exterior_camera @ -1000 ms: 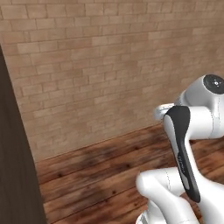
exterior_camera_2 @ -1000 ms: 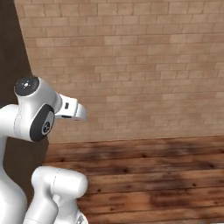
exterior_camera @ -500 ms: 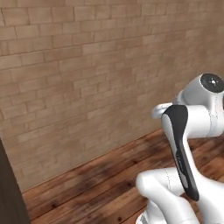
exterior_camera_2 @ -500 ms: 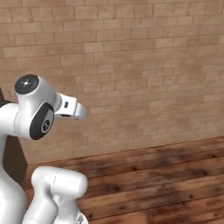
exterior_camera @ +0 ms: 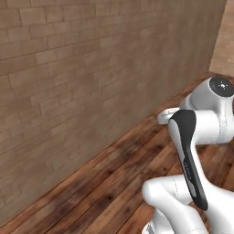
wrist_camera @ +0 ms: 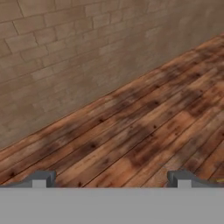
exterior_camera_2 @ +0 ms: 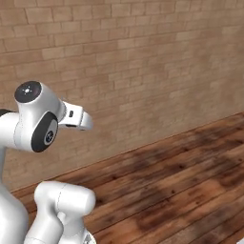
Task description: Four empty soda cans are scattered around the kitchen. Gather all the cans and cluster them next to the stove for recycling.
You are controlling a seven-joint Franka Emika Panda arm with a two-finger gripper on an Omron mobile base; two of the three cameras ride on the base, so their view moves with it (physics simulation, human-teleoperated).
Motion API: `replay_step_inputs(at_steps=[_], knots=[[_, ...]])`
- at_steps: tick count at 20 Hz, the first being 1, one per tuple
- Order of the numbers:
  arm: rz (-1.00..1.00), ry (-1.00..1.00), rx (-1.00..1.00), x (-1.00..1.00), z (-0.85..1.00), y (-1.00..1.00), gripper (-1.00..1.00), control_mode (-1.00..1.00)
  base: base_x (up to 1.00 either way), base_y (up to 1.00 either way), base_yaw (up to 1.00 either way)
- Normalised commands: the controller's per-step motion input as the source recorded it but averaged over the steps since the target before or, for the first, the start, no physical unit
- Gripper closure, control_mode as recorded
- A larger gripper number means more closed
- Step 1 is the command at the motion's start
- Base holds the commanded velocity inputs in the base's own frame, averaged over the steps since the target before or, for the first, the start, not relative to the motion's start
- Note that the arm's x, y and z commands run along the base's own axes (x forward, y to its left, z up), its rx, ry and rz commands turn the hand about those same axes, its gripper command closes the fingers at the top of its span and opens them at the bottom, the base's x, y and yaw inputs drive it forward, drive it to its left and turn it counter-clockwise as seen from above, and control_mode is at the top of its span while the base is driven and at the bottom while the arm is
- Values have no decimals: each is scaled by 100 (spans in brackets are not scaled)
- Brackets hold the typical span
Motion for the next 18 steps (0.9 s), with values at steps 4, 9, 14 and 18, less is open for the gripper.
replay_step_inputs(at_steps=[4,9,14,18], knots=[[0,0,0,0,0,0,-100,100,3,1,-48],[0,0,0,0,0,0,-100,100,32,-11,-34],[0,0,0,0,0,0,-100,100,47,-11,-29],[0,0,0,0,0,0,-100,100,25,6,-37]])
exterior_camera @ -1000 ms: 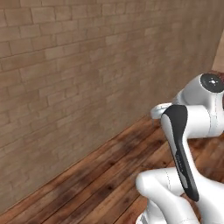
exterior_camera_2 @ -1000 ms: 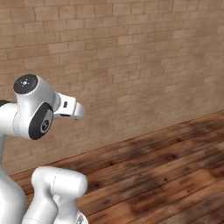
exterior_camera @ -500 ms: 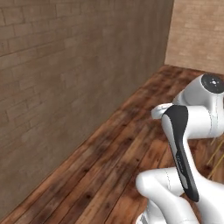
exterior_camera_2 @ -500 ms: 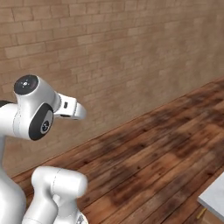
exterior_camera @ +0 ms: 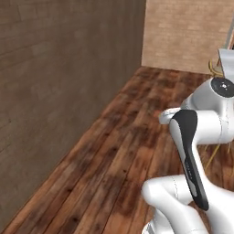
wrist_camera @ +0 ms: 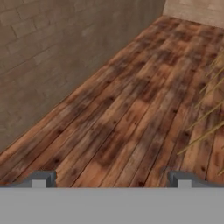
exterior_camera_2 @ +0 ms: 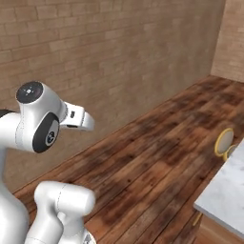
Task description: Four empty soda cans are scattered around the kitchen. Gather all the cans and cluster them next to the stove for recycling.
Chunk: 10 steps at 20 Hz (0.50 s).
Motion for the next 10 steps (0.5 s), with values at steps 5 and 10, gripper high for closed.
replay_step_inputs(at_steps=[5,10], knots=[[0,0,0,0,0,0,-100,100,46,37,-35],[0,0,0,0,0,0,-100,100,62,42,-31]])
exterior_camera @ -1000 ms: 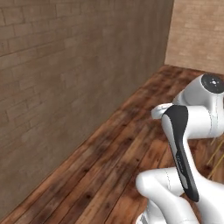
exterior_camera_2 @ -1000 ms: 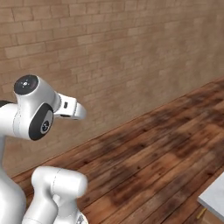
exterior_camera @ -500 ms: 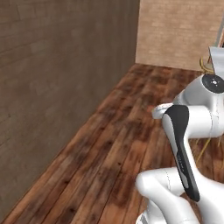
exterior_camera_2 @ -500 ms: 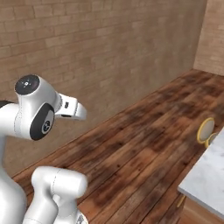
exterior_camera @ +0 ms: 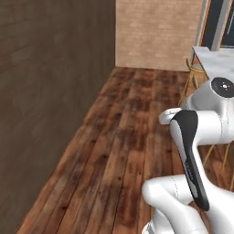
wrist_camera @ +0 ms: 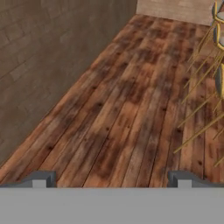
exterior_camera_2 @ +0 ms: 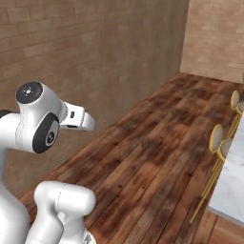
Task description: Four empty soda cans are scattered around the kitchen. Gather all the cans and cluster them next to the stove for recycling.
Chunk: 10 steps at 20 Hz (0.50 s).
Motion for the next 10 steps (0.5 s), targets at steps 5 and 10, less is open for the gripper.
replay_step_inputs(at_steps=[5,10], knots=[[0,0,0,0,0,0,-100,100,42,34,-38],[0,0,0,0,0,0,-100,100,19,22,-44]])
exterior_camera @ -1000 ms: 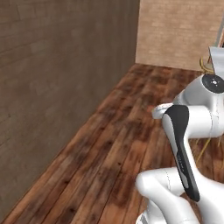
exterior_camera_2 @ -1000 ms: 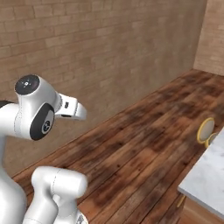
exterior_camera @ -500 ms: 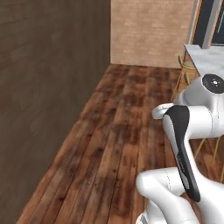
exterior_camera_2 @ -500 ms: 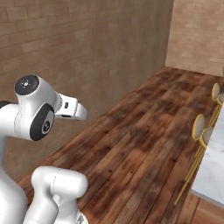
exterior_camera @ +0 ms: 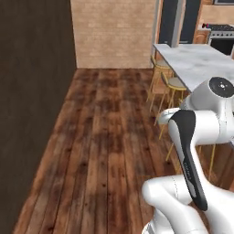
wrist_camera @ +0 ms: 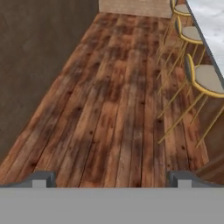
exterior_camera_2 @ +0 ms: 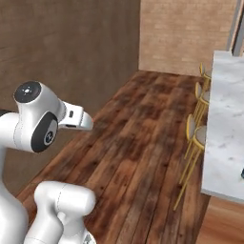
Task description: Four empty soda cans are scattered around the kitchen. Gather all the cans and cluster them next to the stove for recycling.
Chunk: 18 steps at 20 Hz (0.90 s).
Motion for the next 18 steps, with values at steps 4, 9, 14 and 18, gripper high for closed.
replay_step_inputs(at_steps=[4,9,14,18], knots=[[0,0,0,0,0,0,-100,100,17,18,-44],[0,0,0,0,0,0,-100,100,31,20,-37],[0,0,0,0,0,0,-100,100,32,7,-35],[0,0,0,0,0,0,-100,100,37,-9,-32]])
